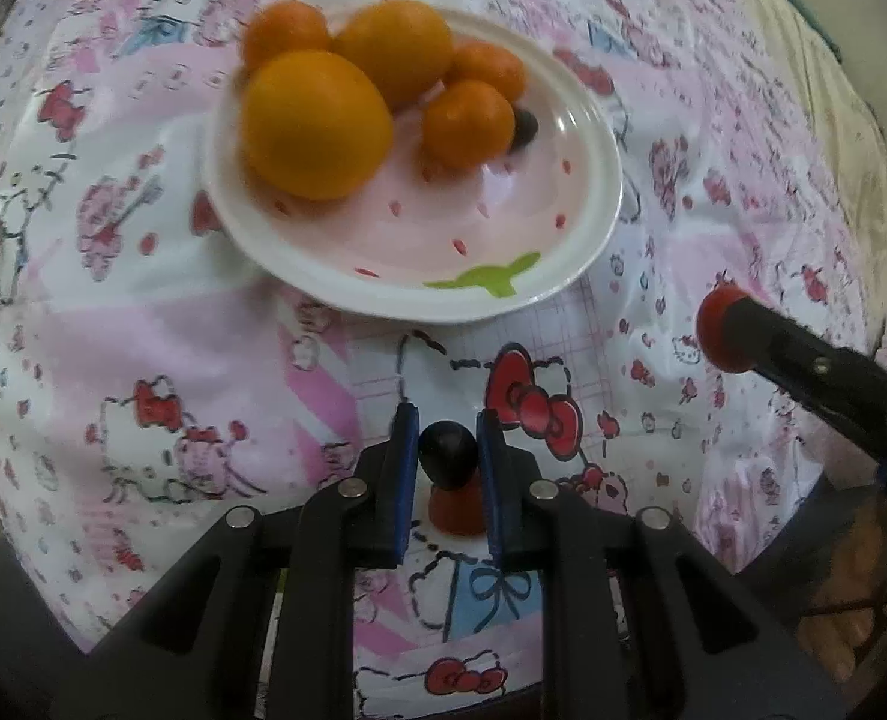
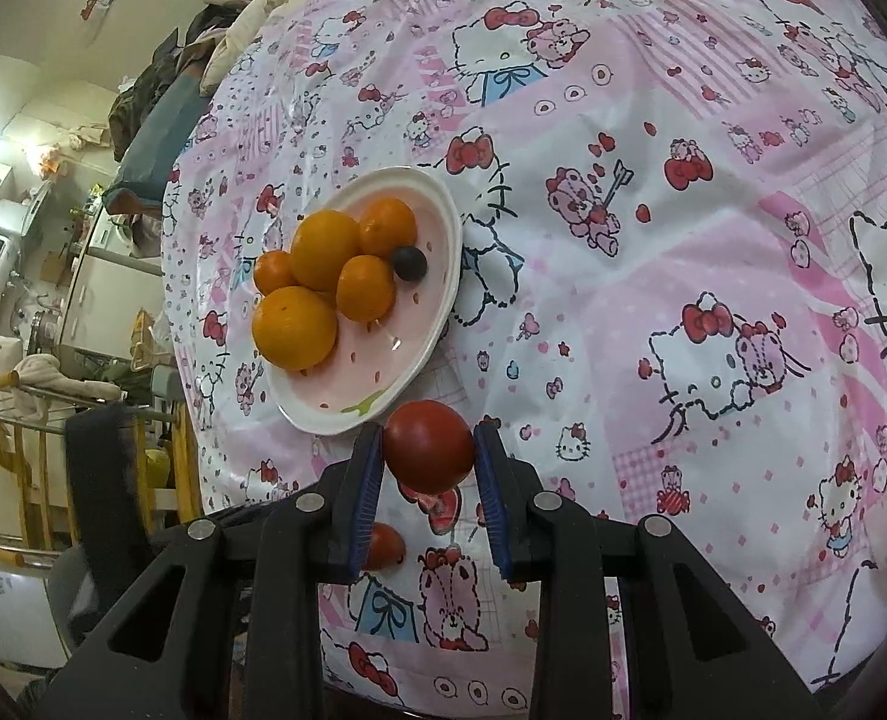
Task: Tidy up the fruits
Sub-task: 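Lower both tomatoes onto the plate and open both tools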
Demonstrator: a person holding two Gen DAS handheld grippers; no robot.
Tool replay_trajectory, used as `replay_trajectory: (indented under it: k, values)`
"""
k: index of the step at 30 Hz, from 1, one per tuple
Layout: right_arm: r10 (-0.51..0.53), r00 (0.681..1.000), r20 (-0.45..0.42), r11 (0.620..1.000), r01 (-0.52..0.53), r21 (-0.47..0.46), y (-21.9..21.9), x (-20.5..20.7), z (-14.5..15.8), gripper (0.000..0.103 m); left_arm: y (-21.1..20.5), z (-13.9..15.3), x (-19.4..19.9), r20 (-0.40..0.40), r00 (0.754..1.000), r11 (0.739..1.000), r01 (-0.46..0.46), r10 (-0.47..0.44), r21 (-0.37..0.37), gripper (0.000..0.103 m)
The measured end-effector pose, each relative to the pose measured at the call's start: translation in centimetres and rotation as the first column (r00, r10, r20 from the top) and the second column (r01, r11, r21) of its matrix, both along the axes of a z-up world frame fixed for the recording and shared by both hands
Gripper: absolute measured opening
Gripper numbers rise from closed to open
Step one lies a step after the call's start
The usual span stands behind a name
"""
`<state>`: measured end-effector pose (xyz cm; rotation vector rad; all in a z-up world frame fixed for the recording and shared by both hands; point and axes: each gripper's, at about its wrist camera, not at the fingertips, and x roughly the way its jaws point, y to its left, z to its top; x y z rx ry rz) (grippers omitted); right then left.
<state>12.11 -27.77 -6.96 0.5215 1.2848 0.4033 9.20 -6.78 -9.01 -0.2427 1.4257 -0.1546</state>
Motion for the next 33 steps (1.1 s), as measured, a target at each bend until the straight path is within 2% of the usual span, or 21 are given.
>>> replay_trajectory:
  k: [10, 17, 22, 25, 33]
  values:
    - [0.032, 0.999, 0.023, 0.999, -0.032, 0.013, 2.1, 0.4, 0.8, 0.032, 6.3, 2.7, -1.0, 0.094, 0.986, 0.99, -0.138, 0.139, -0.025, 0.016]
    - [0.052, 0.997, 0.055, 0.998, -0.053, 0.018, 3.2, 1.3, 1.8, 0.032, 9.3, 4.5, 0.6, 0.141, 0.964, 0.974, -0.225, 0.227, -0.027, 0.016]
    - [0.073, 0.995, 0.063, 0.997, -0.073, -0.009, 3.3, 3.0, 2.1, 0.032, 9.1, 5.4, 2.3, 0.159, 0.963, 0.976, -0.216, 0.218, -0.026, 0.016]
    - [0.075, 0.995, 0.065, 0.997, -0.074, -0.009, 3.1, 4.4, 2.2, 0.032, 8.1, 5.2, 3.5, 0.142, 0.97, 0.98, -0.192, 0.197, -0.048, 0.016]
    - [0.102, 0.994, 0.04, 0.994, -0.1, -0.045, 3.6, 8.1, 0.9, 0.032, 4.5, 4.0, 5.9, 0.119, 0.986, 0.993, -0.114, 0.118, -0.033, 0.016]
